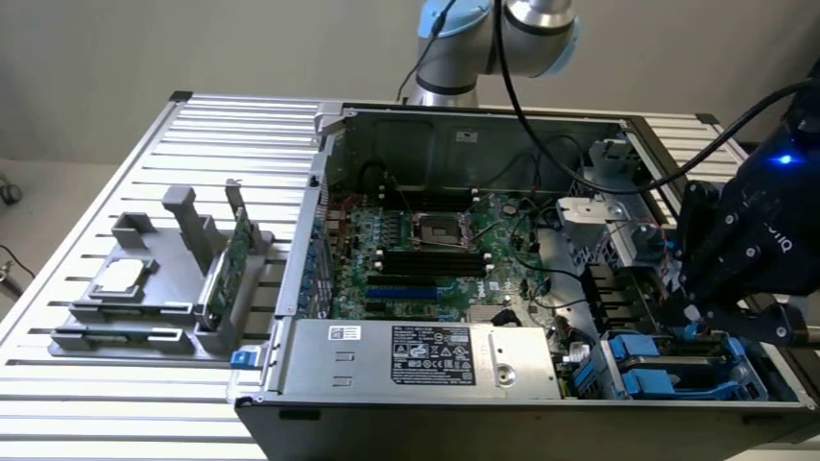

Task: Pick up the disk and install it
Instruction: 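Insert the second disk wire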

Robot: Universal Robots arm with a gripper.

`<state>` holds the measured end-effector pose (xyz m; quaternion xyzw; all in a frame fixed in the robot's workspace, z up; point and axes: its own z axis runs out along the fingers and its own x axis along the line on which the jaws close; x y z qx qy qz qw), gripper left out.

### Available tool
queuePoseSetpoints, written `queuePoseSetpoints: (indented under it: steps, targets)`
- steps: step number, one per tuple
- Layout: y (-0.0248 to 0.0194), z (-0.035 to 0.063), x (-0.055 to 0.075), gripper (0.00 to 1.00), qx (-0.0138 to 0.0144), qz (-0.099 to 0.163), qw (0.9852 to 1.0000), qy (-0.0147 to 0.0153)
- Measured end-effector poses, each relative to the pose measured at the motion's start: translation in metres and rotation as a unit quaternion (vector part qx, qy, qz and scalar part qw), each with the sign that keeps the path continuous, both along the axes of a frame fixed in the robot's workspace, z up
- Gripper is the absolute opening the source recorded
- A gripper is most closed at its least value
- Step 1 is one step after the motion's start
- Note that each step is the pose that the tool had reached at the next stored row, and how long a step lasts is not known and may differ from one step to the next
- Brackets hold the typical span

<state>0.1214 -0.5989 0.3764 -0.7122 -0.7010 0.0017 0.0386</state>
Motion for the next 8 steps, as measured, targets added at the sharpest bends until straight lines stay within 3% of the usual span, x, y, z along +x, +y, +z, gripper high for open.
queuePoseSetpoints:
  steps: [6, 8]
  targets:
    - [0.0, 0.0022, -0.024, 0.11, 0.0139, -0.001, 0.9999, 0.0]
    - [0.0, 0.0021, -0.024, 0.11, 0.0141, -0.001, 0.9999, 0.0]
